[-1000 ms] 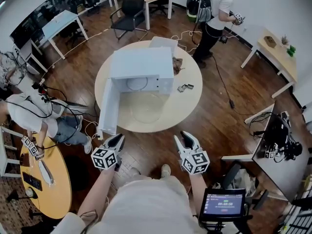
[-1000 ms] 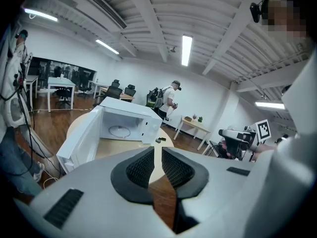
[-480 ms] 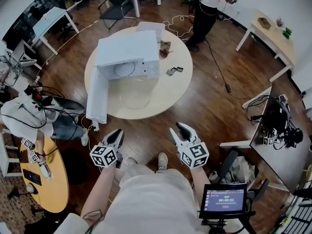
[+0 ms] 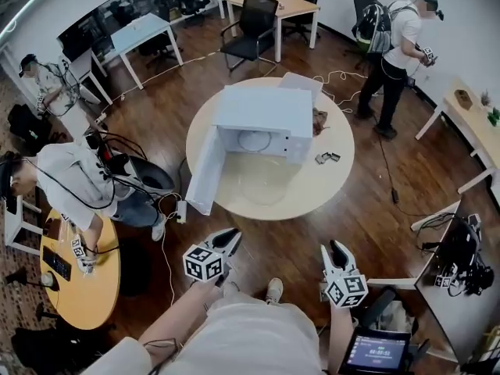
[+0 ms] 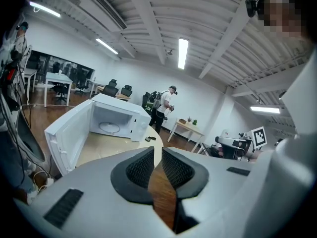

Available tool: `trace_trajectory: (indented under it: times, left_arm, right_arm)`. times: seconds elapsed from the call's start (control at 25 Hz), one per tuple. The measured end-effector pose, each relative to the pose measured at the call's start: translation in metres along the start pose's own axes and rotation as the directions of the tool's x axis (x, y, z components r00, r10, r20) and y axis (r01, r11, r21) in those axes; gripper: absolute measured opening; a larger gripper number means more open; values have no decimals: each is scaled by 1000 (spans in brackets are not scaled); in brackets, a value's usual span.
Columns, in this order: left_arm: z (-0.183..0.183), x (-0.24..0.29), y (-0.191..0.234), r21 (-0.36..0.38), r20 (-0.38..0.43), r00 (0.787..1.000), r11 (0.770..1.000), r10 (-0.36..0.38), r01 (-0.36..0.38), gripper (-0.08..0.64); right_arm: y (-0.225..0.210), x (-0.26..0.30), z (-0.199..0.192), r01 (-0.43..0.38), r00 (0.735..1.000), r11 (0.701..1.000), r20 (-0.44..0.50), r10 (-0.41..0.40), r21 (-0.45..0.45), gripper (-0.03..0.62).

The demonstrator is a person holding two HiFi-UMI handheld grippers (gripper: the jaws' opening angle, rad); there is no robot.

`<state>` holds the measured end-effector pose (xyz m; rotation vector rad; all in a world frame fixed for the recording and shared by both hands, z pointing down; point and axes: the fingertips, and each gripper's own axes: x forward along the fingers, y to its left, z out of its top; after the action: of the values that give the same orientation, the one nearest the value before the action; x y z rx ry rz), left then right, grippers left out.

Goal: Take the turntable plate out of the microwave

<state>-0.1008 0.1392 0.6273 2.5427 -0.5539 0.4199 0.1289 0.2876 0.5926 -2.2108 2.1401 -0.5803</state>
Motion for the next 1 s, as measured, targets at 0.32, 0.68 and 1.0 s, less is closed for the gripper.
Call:
trace_trajectory:
  times: [0.32,0.68,1.0]
  left_arm:
    - [14,-42,44,-21,30,999,1000,-23,24,37]
    - [10,-80,85,-60,46,996,995,-76,79,37]
    - [9,-91,94,-49,40,985,984,-169,170,37]
  right_arm:
    - [49,17,12,38,999,998,-5,-38,-50,138]
    - [130,37,14,49,998,979,-17,-53,-196,104]
    - [176,45,-1,83,997,986,10,-83,-147,97]
